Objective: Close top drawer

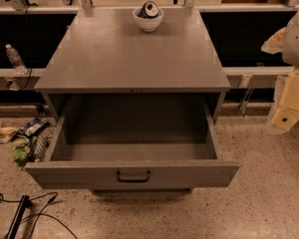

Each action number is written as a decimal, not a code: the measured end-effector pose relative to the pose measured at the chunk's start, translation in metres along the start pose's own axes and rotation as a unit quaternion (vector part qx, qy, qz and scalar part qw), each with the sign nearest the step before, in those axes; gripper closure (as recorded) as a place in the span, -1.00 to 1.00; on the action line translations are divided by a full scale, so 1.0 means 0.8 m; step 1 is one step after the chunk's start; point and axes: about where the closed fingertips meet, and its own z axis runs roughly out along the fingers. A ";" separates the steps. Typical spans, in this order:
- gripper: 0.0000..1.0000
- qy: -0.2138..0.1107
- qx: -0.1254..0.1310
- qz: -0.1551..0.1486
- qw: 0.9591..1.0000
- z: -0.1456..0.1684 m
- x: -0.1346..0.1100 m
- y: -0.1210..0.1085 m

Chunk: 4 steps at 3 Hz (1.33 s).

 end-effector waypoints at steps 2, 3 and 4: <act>-1.00 -0.042 0.009 0.028 0.999 0.009 0.009 0.016; -1.00 -0.134 0.028 0.040 0.990 0.040 0.012 -0.014; -1.00 -0.238 0.004 0.032 0.971 0.101 0.001 -0.057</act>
Offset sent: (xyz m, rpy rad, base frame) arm -0.0490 -0.0183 -0.0471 0.4098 -0.1235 -0.1580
